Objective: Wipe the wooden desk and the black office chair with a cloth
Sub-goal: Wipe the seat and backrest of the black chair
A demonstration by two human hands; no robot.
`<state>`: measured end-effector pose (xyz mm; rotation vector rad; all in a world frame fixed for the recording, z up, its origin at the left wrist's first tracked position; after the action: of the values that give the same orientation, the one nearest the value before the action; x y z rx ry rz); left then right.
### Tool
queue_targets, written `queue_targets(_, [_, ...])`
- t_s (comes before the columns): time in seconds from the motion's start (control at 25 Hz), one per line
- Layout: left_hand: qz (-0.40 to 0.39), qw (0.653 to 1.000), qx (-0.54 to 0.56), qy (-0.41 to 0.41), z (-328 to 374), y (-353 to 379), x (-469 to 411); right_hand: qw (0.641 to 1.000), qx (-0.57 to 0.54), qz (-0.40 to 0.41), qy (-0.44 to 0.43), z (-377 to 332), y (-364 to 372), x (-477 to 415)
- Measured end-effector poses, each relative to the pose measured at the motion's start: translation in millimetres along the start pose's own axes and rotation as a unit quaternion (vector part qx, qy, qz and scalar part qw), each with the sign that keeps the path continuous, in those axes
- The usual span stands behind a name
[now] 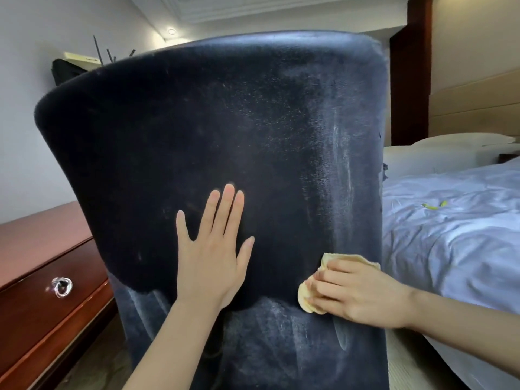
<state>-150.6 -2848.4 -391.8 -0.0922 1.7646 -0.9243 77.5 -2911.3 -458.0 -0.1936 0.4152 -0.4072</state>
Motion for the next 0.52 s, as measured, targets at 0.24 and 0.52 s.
queue_targets(0.24, [0.004, 1.0, -0.014, 0.017, -7.6, -5.4, 0.6, 0.986, 0.056, 0.115, 0.109, 98.3, -39.7, -20.3])
queue_targets(0.52, [0.101, 0.994, 0.01, 0.031, 1.9, -6.7, 1.7, 0.935, 0.173, 0.21, 0.228, 209.0, -96.5, -66.9])
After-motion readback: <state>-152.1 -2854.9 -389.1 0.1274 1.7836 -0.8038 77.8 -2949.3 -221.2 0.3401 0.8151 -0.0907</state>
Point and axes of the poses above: each hand's wrist, its own x-axis away from the middle knuckle, its own y-axis out of the palm, z = x × y, the point moved 2 cm from there along -x, towards the middle knuckle, and after that the axes turned 13 degrees about x, right-handed, at the moved point
